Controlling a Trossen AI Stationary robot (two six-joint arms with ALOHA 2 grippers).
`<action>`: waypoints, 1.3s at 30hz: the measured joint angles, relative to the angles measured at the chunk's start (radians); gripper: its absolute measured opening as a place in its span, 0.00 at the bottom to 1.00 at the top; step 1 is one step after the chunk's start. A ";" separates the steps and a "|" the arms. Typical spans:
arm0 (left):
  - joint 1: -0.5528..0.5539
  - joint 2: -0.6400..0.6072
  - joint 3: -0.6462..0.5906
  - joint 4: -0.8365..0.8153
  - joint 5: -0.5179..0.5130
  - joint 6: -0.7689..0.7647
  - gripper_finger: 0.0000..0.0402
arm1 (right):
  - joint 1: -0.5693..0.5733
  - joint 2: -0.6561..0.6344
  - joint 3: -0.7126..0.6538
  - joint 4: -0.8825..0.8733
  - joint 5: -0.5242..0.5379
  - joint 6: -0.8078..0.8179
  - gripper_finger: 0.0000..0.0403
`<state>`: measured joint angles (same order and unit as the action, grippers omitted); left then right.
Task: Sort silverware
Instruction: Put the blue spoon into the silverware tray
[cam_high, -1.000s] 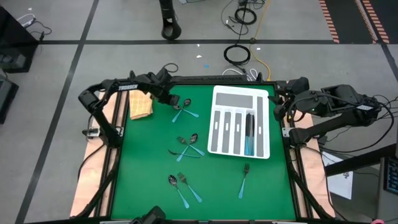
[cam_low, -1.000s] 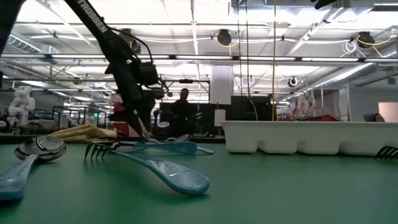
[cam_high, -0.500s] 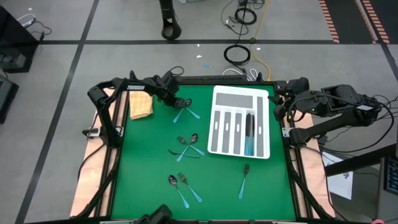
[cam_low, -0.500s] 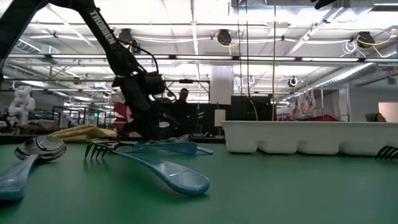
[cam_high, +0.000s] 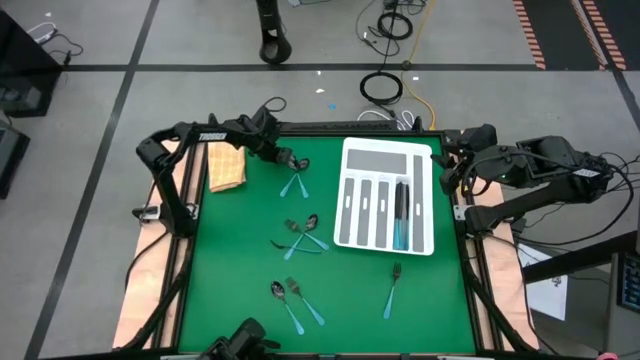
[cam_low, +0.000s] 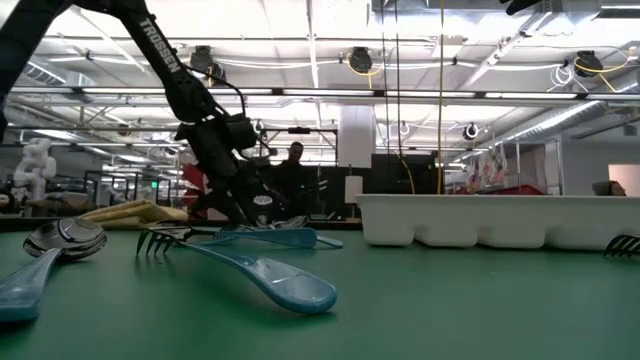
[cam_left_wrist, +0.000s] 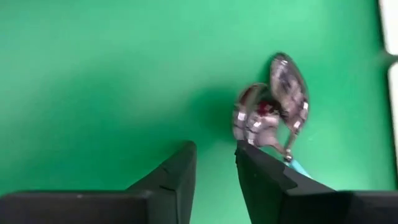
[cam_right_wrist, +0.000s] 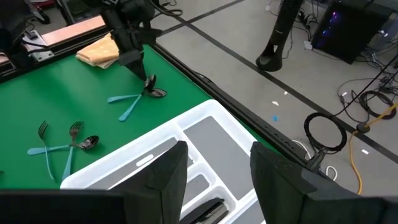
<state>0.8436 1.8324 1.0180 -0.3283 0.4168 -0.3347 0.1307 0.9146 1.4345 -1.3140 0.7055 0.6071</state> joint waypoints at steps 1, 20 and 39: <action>0.004 0.000 0.000 0.001 0.000 0.000 0.32 | 0.000 0.000 0.000 0.000 0.000 0.000 0.40; 0.005 0.005 0.001 0.147 0.048 -0.025 0.41 | 0.000 0.000 0.000 0.000 0.001 0.028 0.40; -0.006 0.075 0.004 0.192 0.143 -0.007 0.03 | 0.000 0.000 0.000 0.000 0.030 0.023 0.40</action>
<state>0.8379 1.9072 1.0222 -0.1361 0.5599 -0.3418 0.1307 0.9150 1.4343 -1.3140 0.7357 0.6301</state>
